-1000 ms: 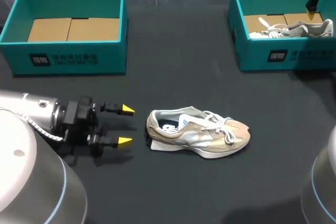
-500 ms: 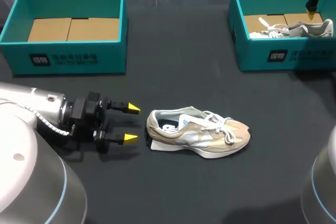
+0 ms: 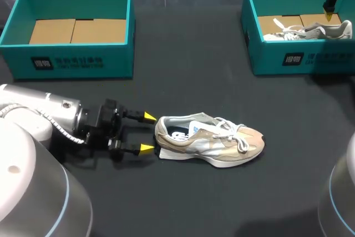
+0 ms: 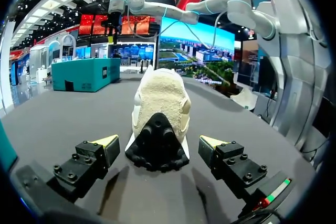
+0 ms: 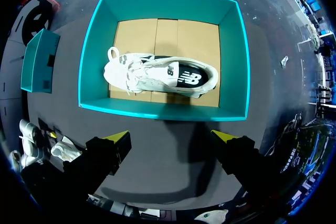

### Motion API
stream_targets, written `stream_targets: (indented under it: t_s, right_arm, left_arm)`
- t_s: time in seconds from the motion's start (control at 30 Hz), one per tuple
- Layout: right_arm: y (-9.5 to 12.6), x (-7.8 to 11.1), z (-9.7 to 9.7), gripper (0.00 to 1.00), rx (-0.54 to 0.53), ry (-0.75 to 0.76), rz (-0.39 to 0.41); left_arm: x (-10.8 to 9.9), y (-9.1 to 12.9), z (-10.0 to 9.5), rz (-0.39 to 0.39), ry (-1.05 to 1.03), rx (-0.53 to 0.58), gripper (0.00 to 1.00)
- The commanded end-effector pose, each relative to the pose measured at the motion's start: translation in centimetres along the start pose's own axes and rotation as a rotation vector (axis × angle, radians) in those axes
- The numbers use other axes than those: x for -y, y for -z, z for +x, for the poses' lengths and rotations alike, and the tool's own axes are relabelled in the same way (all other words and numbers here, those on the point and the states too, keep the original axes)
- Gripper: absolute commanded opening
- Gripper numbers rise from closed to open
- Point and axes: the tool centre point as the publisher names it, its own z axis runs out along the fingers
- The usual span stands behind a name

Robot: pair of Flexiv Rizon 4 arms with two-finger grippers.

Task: Take the shoe out of the shoebox, open the shoe tongue, remove and reinsert the insole, then place the shoe into the shoebox

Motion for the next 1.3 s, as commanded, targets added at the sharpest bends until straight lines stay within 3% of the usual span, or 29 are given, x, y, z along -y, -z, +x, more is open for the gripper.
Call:
stream_targets:
  t_s: [0.03, 0.27, 1.3]
  right_arm:
    - [0.0, 0.1, 0.0, 1.00, 0.001, -0.001, -0.001]
    - [0.0, 0.1, 0.0, 1.00, 0.001, -0.001, -0.001]
    - [0.0, 0.1, 0.0, 1.00, 0.001, -0.001, -0.001]
  left_arm:
    - [-0.5, -1.1, -0.5, 0.000, 0.003, -0.004, 1.00]
    - [-0.8, -2.1, -1.1, 0.004, -0.002, -0.003, 1.00]
    - [-0.4, -5.6, 0.0, 0.020, -0.010, -0.025, 1.00]
